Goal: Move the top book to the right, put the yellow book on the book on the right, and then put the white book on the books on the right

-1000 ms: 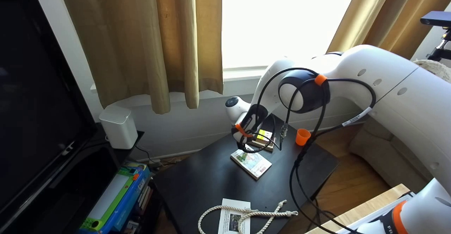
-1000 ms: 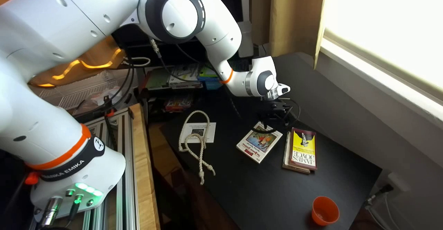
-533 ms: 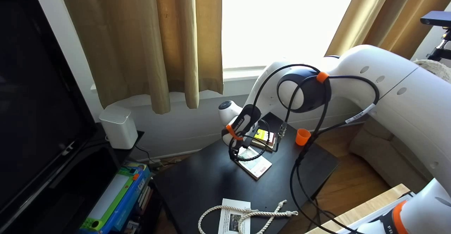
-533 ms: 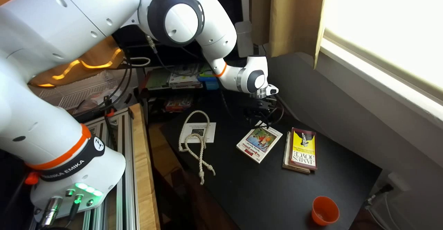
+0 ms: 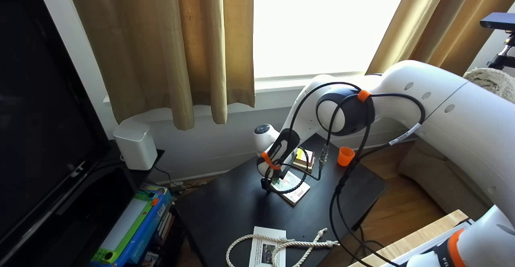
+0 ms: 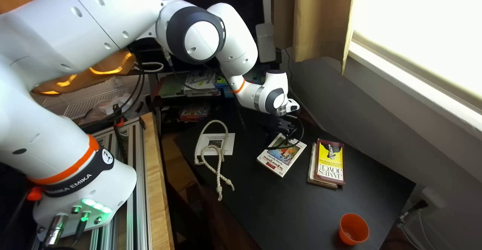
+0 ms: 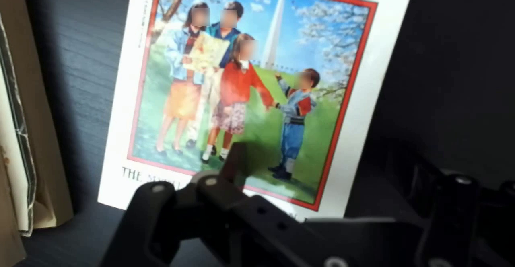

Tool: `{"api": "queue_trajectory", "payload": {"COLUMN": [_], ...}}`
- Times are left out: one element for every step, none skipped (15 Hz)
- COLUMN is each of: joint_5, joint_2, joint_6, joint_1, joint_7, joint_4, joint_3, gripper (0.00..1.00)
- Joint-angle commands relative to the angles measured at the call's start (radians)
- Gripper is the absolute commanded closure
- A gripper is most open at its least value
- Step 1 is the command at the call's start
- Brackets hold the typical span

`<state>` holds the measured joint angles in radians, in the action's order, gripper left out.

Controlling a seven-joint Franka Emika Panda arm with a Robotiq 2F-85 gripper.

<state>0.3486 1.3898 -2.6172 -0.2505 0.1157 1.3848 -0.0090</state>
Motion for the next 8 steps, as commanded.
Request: {"api": "queue_trajectory", "payload": {"joint_5": [-0.017,-0.018,-0.018,-0.019,-0.02,-0.021,-0.023,-0.025], "joint_2": [0.031,0.03,0.031,0.03,0.03,0.03,0.03,0.029], "joint_6": [-0.02,-0.015,-0.016,-0.013,-0.011,-0.01,-0.008,-0.008], "joint_1": [0.009,0.008,0.008,0.008,0.009,0.009,0.013,0.013], "joint_7": [0.02,0.019,0.018,0.018,0.021,0.02,0.023,0.022], "joint_4": [-0.021,-0.023,-0.024,-0.023,-0.022,-0.022,-0.022,-0.022], "joint_3": [0.008,0.006,0.006,0.007,0.01,0.011,0.014,0.015], "gripper": [0.44,0.53,0.59,0.66,0.75,0.81,0.88,0.97]}}
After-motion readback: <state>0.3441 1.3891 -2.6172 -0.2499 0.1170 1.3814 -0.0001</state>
